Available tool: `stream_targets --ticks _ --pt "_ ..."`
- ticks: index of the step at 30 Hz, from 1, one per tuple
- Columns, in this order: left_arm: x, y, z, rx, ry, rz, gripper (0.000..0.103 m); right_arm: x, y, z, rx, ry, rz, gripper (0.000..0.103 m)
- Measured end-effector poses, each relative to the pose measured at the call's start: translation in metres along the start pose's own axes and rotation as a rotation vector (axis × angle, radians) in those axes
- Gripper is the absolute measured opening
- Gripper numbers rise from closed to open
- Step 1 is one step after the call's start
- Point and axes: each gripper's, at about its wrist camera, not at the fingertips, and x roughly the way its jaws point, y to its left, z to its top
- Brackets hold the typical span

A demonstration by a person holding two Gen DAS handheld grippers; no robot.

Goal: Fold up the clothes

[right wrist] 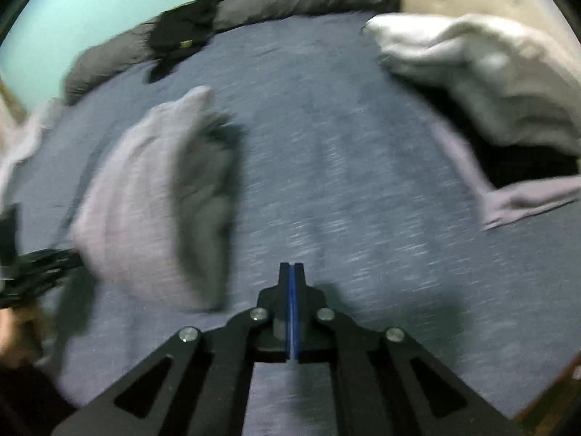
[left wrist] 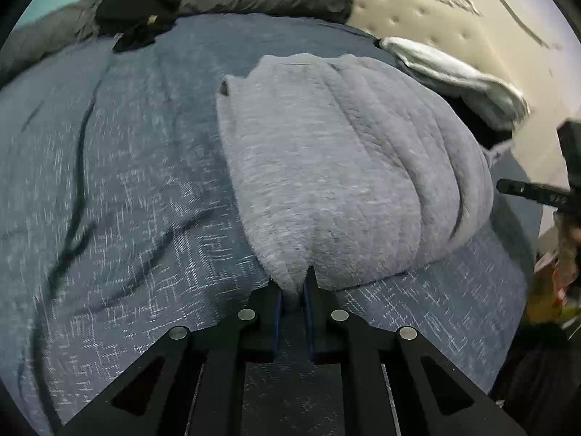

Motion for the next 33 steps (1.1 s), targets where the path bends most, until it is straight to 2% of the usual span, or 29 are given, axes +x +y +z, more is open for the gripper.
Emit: stream_targets --ticks 1,3,5,7,10,13,15,16,19,22,26,28,29,30,33 --pt "-0.002 0.000 -0.004 -0.001 0.002 0.001 0.011 0.001 0.010 -0.003 -0.024 0.011 0.013 0.000" --pt "-0.004 0.000 -0.008 -0.012 0.002 -0.007 0.011 0.006 0.030 -0.009 -0.066 0.038 0.040 0.008" --pt "-0.007 -0.001 -0.012 -0.014 -0.001 -0.008 0.011 0.016 0.052 -0.016 -0.124 0.059 0.047 0.036" --pt "-0.008 0.002 -0.013 -0.012 -0.002 -0.006 0.011 0.026 0.066 -0.019 -0.157 0.068 0.022 0.040" --pt "-0.002 0.007 -0.006 -0.014 -0.001 -0.009 0.011 0.040 0.082 -0.022 -0.182 0.074 -0.017 0.040" --pt "0.007 0.011 0.000 -0.012 -0.001 -0.012 0.011 0.047 0.085 -0.019 -0.137 0.060 -0.036 0.038" --pt "0.007 0.011 0.001 -0.015 -0.002 -0.017 0.011 0.050 0.085 -0.019 -0.112 0.056 -0.038 0.028" --pt "0.007 0.011 0.001 -0.015 -0.004 -0.021 0.011 0.050 0.084 -0.019 -0.106 0.052 -0.048 0.018" --pt "0.005 0.011 0.002 -0.011 -0.013 -0.029 0.011 0.041 0.080 -0.016 -0.078 0.004 -0.102 0.007" --pt "0.005 0.012 0.002 -0.017 -0.012 -0.025 0.011 0.028 0.080 -0.010 -0.052 -0.052 -0.145 0.005" --pt "0.001 0.015 0.004 -0.028 -0.020 0.001 0.011 0.022 0.090 -0.003 -0.117 -0.068 -0.205 0.004" --pt "-0.001 0.019 0.005 -0.032 -0.031 0.035 0.009 0.014 0.080 -0.002 -0.098 -0.098 -0.282 0.000" --pt "-0.001 0.025 0.005 -0.059 -0.032 0.018 0.009 0.010 0.072 -0.001 -0.074 -0.105 -0.295 0.000" --pt "-0.001 0.033 0.006 -0.098 -0.030 -0.019 0.009 0.006 0.063 -0.002 -0.045 -0.105 -0.285 0.000" --pt "-0.003 0.033 0.007 -0.103 -0.034 -0.045 0.009 -0.004 0.053 -0.007 -0.008 -0.105 -0.206 0.000"
